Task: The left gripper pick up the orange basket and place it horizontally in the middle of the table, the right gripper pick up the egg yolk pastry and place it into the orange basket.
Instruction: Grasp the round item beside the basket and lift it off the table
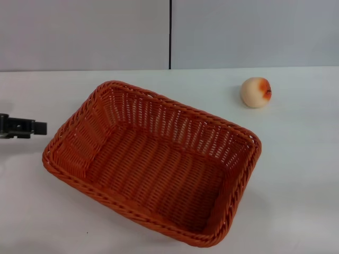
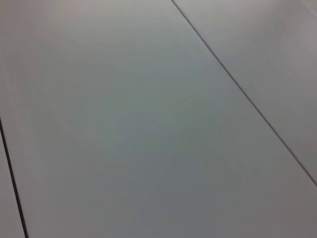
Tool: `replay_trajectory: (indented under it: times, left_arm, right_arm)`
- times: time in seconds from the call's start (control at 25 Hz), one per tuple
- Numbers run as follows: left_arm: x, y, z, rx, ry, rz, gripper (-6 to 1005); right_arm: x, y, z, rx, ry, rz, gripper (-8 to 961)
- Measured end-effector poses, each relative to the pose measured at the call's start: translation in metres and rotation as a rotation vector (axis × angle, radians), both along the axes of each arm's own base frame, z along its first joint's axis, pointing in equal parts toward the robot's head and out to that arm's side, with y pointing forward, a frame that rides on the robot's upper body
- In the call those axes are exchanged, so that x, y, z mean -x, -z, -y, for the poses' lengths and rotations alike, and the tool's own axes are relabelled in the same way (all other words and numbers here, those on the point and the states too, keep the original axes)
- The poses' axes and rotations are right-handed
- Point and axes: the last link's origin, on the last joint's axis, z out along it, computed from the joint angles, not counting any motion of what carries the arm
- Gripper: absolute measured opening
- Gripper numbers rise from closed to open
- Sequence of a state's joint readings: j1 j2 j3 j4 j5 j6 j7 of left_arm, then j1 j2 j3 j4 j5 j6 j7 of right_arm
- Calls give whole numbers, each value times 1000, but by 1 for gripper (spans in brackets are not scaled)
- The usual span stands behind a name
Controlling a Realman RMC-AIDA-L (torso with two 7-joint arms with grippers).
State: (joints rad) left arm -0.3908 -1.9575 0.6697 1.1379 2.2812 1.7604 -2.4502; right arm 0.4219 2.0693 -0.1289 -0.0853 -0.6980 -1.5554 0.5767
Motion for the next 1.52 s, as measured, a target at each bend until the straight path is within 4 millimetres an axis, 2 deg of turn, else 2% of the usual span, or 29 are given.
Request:
replay_trajectory:
  times: [0.2,0.24,0.4,0.44,0.48,0.56,0.6,0.64,0.68,0.76,0.8,0.84,0.88,1.0,1.04,1.08,1.2,1.24,1.28,1.44,1.52]
  left_arm:
    - [4,-7,-1,-8,-1,-2,599]
    - [4,-14,-4,-57,10,10,598]
    - [2,-19,-9,-130,42,42,530]
    - [-1,-24,-14,-205,92,69,512]
    - [-1,-24,-14,-205,92,69,495]
    - [-11,-25,-26,-343,229,85,461]
    - [-11,-25,-26,-343,229,85,439]
    - [-17,-23,-31,-434,319,93,416]
    - [-17,-23,-31,-434,319,93,394]
    - [-22,-22,-34,-515,391,95,350]
    - [-23,-20,-35,-548,420,99,327]
    - [-24,-19,-37,-585,448,107,305]
    - [-24,-15,-39,-617,474,127,283]
    - [-22,-6,-44,-685,501,175,216]
    - [-20,-2,-47,-724,518,184,181]
    - [-20,-2,-47,-724,518,184,146]
    - [-21,6,-50,-769,565,183,40]
    - [-21,10,-50,-805,585,195,5]
    - [-21,10,-50,-805,585,195,4]
    - [-24,20,-46,-882,647,229,-1]
    - [-24,22,-44,-902,658,240,-1]
  right_arm:
    - [0,-1,-2,2,4,2,629]
    - [1,-1,-3,5,-1,3,629]
    - [5,0,-8,31,-21,27,629]
    - [7,0,-10,45,-32,38,629]
    - [10,-1,-13,71,-55,56,629]
    - [22,-1,-22,175,-151,100,629]
    - [22,-1,-22,175,-151,100,629]
    - [30,-5,-30,281,-231,134,629]
    - [30,-5,-30,281,-231,134,629]
    - [37,-10,-38,411,-299,147,629]
    - [41,-12,-43,492,-330,146,629]
    - [48,-17,-53,654,-373,152,629]
    - [48,-17,-53,654,-373,152,629]
    - [59,-18,-67,893,-382,182,628]
    - [68,-17,-76,1052,-362,209,628]
    - [68,-17,-76,1052,-362,209,628]
    - [80,-12,-89,1301,-305,233,628]
    - [90,-8,-97,1458,-257,246,628]
    - [90,-8,-97,1458,-257,246,628]
    - [108,5,-119,1697,-90,379,628]
    - [111,9,-122,1728,-67,408,628]
